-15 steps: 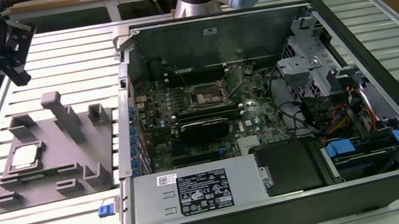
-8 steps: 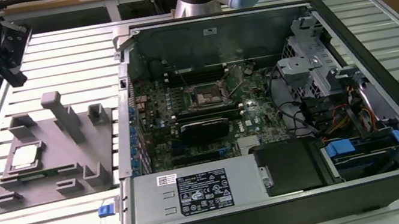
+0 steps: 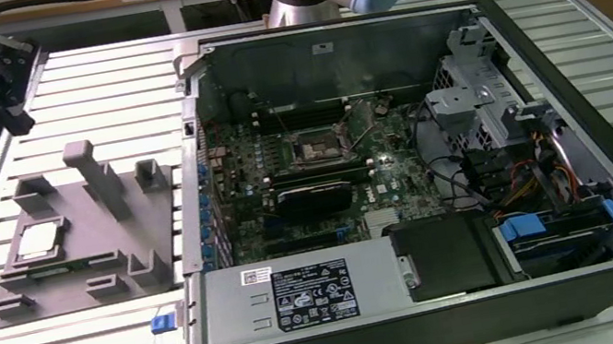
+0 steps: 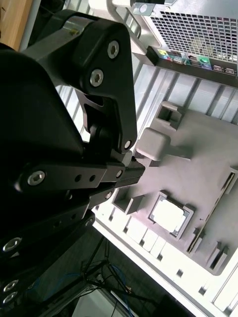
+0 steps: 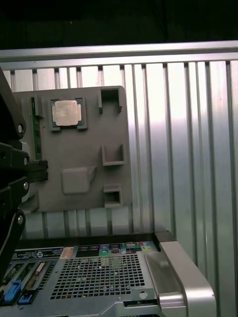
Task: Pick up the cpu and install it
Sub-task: 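Reach for the cpu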
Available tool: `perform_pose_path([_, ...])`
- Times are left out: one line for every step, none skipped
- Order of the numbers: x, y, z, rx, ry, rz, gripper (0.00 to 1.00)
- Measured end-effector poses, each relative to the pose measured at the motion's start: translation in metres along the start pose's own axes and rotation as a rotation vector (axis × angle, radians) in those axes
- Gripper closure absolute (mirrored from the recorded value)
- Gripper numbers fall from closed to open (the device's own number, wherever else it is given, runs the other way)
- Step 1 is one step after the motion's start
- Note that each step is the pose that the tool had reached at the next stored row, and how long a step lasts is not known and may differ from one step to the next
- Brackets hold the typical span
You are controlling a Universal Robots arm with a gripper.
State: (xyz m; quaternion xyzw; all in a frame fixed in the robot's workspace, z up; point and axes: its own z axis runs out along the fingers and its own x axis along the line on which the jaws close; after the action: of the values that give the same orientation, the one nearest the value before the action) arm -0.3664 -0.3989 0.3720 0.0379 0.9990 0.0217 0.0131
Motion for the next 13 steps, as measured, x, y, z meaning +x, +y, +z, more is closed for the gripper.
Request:
perform_pose_path([0.0009,-0.0001,0.0000,0.0000,0.0001,0.000,0.89])
perform_pose_path([0.0019,-0.0002,0.0001,0.0000,0.0000,0.000,0.89])
perform_pose_path([0.0031,-0.0003,0.0002,0.0000,0.0000,0.000,0.89])
perform_pose_path([0.0043,-0.0004,0.0003,0.0000,0.0000,0.000,0.89])
perform_pose_path([0.0056,-0.0004,0.0003,0.0001,0.0001,0.000,0.89])
perform_pose_path([0.0069,-0.0005,0.0004,0.0001,0.0001,0.000,0.89])
perform_pose_path([0.0083,-0.0006,0.0004,0.0001,0.0001,0.000,0.89])
perform_pose_path([0.0097,-0.0007,0.0005,0.0001,0.0001,0.000,0.89])
perform_pose_path([0.0110,-0.0009,0.0007,0.0000,-0.0001,0.000,0.89])
perform_pose_path([0.0124,-0.0010,0.0008,0.0000,-0.0001,0.000,0.89])
perform_pose_path([0.0141,-0.0011,0.0009,0.0000,-0.0001,0.000,0.89])
perform_pose_path([0.0161,-0.0013,0.0011,0.0000,0.0000,0.000,0.89])
perform_pose_path([0.0183,-0.0015,0.0013,0.0000,0.0000,0.000,0.89])
